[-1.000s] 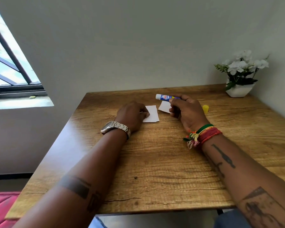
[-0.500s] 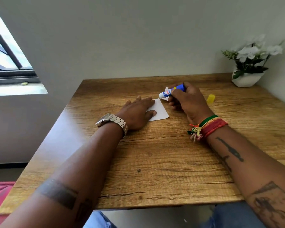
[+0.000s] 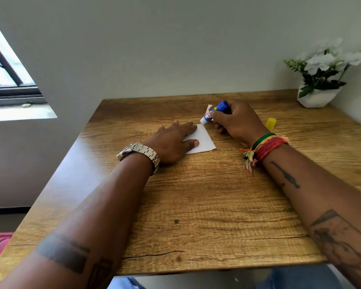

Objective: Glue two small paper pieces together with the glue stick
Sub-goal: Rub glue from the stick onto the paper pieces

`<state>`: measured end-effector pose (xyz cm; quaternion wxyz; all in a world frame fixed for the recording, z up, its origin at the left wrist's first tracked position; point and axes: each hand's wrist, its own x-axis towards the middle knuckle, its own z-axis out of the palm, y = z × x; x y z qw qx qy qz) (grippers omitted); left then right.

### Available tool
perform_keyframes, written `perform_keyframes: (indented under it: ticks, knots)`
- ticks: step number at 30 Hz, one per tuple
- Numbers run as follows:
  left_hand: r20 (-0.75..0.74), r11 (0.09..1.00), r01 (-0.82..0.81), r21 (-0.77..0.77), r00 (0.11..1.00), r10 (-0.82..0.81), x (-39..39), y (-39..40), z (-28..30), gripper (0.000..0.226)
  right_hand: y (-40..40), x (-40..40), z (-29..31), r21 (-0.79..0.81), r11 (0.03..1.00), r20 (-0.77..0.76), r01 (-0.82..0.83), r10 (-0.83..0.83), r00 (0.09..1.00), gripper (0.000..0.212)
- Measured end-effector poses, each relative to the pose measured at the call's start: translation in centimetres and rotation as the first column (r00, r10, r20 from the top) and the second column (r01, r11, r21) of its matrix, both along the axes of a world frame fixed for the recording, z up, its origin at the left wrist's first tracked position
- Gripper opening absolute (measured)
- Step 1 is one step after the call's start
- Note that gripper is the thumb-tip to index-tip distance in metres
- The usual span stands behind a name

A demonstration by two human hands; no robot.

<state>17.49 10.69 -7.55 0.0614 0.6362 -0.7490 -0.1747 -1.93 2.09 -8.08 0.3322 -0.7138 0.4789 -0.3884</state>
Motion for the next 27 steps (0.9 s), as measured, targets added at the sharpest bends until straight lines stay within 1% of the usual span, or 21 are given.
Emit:
perform_keyframes:
  ticks: [2,5,7,12,19,27]
  knots:
    - [-0.001,1.000,-0.001,-0.002,1.000,0.001,0.0,0.0,0.0,0.060,-0.1,-0.1,-0.1,-0.003,1.000,-0.009,-0.013,0.013,1.000,0.008]
    - [-0.002,1.000,-0.003,-0.006,1.000,0.003,0.0,0.0,-0.1,0.060,0.0,-0.1,-0.1,-0.057,0.998,-0.105,-0.028,0.022,0.994,0.022]
    - [-0.009,1.000,-0.006,-0.004,1.000,0.006,0.1,0.0,-0.1,0.059,0.2,-0.1,0.1,-0.067,0.997,-0.125,-0.034,0.025,0.992,0.027]
    - [-0.003,1.000,-0.010,0.002,1.000,0.010,-0.1,0.1,0.0,0.059,0.9,0.0,0.5,-0.086,0.994,-0.167,-0.063,0.048,0.985,0.029]
    - [-0.003,1.000,-0.018,-0.008,1.000,0.018,-0.2,0.4,0.1,0.059,1.1,0.2,0.6,-0.111,0.991,-0.242,-0.068,0.039,0.969,0.034]
    - [-0.005,0.999,-0.035,-0.009,0.999,0.035,-0.3,0.4,0.1,0.058,1.5,-0.5,0.9,-0.110,0.988,-0.272,-0.108,0.075,0.959,0.028]
